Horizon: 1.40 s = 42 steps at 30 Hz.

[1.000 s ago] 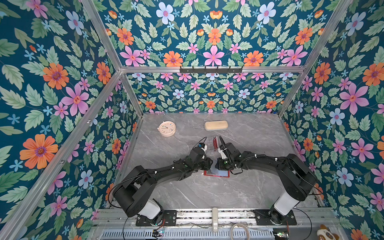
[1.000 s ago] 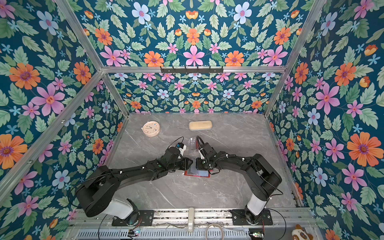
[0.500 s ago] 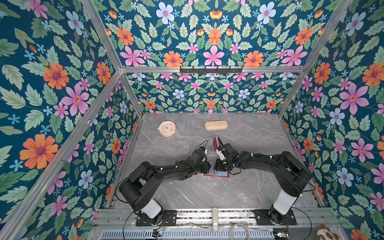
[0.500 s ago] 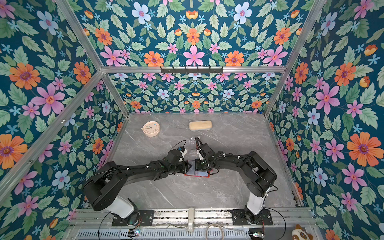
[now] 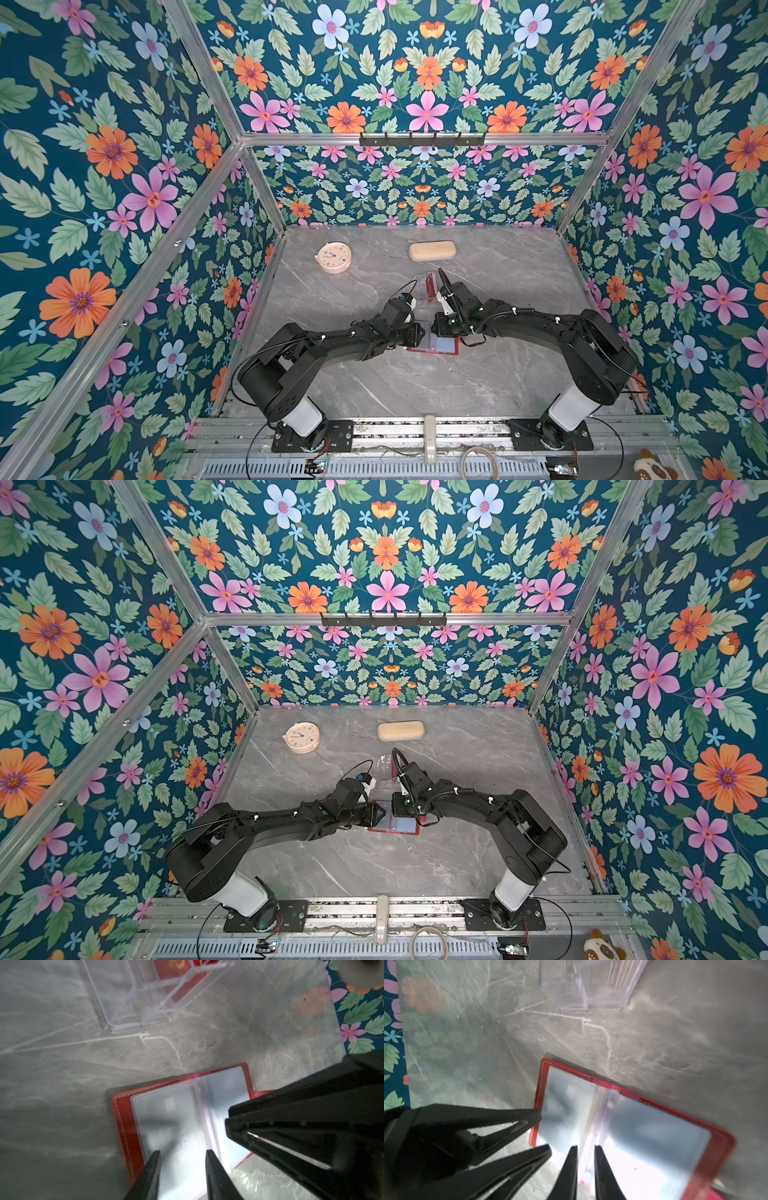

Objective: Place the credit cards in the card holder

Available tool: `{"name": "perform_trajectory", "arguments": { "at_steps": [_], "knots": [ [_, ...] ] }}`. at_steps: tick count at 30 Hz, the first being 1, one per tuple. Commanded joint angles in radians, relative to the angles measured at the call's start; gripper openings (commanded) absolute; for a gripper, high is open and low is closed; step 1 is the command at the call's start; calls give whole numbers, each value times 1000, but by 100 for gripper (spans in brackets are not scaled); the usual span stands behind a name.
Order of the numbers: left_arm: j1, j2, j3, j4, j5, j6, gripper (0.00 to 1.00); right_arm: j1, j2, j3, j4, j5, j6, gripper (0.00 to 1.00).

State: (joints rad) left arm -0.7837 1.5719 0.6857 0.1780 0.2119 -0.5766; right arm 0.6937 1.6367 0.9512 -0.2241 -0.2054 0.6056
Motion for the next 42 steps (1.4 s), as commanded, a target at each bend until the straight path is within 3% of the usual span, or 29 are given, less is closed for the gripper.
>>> {"name": "perform_trajectory", "arguments": {
  "at_steps": [1,12,17,42],
  "knots": [
    [15,-12,31,-43,-37,24,42,-11,-31,33,-70,56,-38,19],
    [184,48,187,-132,30,124,43,-111,12,248,-241,77,-167,32],
    [245,118,247,-114,90,132,44,-146,118,356,-303,74,-215,38],
    [286,406,527,-106,195,87,44,-191,443,771,-479,40,-288,38]
  ]
}}
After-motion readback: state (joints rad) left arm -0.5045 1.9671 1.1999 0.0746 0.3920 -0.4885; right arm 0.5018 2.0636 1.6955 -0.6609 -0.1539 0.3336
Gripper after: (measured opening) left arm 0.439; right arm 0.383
